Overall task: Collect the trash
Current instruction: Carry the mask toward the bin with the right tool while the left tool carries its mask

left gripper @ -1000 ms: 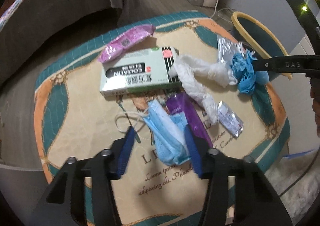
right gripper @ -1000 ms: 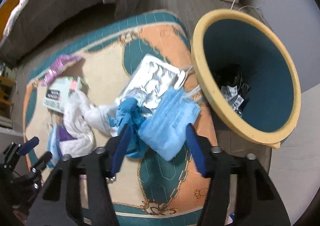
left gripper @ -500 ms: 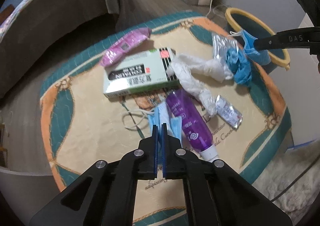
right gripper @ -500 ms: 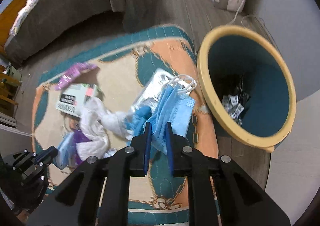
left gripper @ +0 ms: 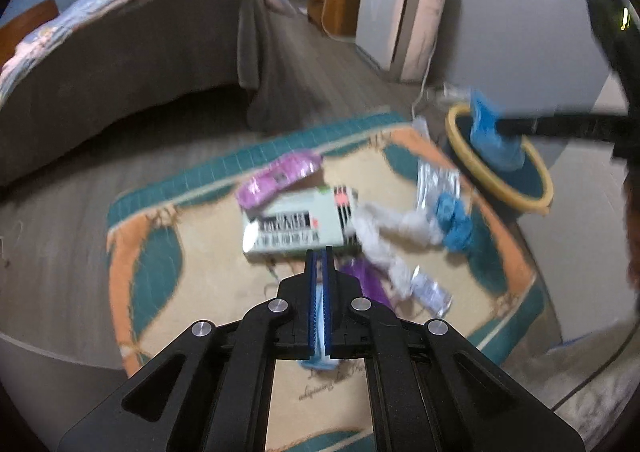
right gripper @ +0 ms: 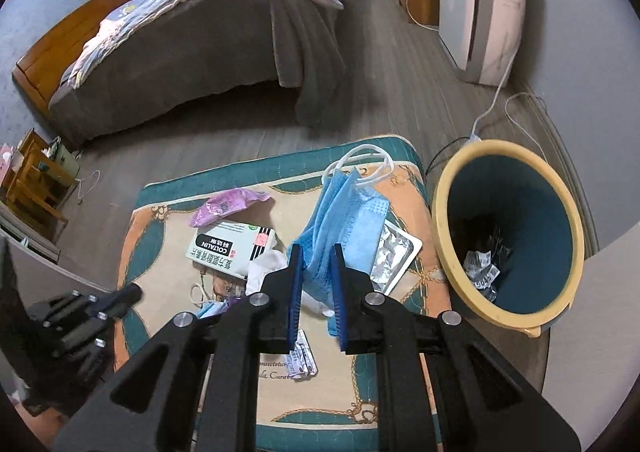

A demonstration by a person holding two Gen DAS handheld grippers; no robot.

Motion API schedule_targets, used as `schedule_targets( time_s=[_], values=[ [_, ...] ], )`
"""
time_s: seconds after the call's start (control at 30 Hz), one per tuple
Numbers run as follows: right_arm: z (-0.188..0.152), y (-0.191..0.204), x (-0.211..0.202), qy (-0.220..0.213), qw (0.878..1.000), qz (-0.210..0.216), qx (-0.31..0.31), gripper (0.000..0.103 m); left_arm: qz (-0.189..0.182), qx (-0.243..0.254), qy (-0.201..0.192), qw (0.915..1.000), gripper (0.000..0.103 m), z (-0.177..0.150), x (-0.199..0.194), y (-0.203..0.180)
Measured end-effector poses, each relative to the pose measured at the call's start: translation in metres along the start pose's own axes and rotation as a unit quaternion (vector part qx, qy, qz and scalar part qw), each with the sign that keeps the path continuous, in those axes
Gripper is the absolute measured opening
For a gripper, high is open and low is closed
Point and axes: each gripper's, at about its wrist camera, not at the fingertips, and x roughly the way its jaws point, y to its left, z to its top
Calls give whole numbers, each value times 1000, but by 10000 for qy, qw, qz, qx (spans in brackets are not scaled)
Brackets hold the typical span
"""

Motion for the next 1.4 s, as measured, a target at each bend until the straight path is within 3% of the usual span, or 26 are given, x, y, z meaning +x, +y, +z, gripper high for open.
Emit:
schedule_targets(
  time_s=[0.13, 0.2, 0.27, 0.47, 0.53, 0.57, 0.63, 0.87, 1.0, 1.23, 1.4],
  values=[
    [-1, 1, 7, 73, 10000, -12, -32, 13, -74, 67, 578, 9983, 17, -15, 28, -3],
    [-1, -1, 9, 127, 9999, -11, -4, 13, -63, 90, 776, 9969, 45, -22, 38, -4],
    [-1, -1, 12, 159, 9999, 0, 6, 13, -22, 169, 936, 9955, 53, -28, 49, -5],
    [0, 0, 15, 213, 9998, 11, -30, 13, 117, 487, 1451, 9881, 53, -41, 75, -9],
    [0, -1, 16, 228, 9997, 12, -39, 13, 166, 543, 1572, 9859, 40, -44, 80, -9],
    [0, -1, 16, 234, 9997, 13, -44, 13, 163, 539, 1593, 9856, 23, -43, 81, -10],
    [1, -1, 16, 236, 9997, 18, -52, 13, 160, 507, 1482, 9875, 23, -40, 76, -8],
    [3, -4, 13, 164, 9998, 64, -20, 13, 82, 88, 418, 9991, 22, 0, 29, 4],
    [3, -5, 9, 111, 9999, 67, -32, 13, 38, -93, -5, 9999, 22, 23, 8, 3],
    [7, -12, -2, -46, 9999, -62, -112, 13, 38, 90, -580, 9983, 22, 59, -13, -22],
    [13, -27, -11, -148, 9998, -147, -63, 13, -119, 145, -807, 9966, 22, 78, -20, -39]
  ],
)
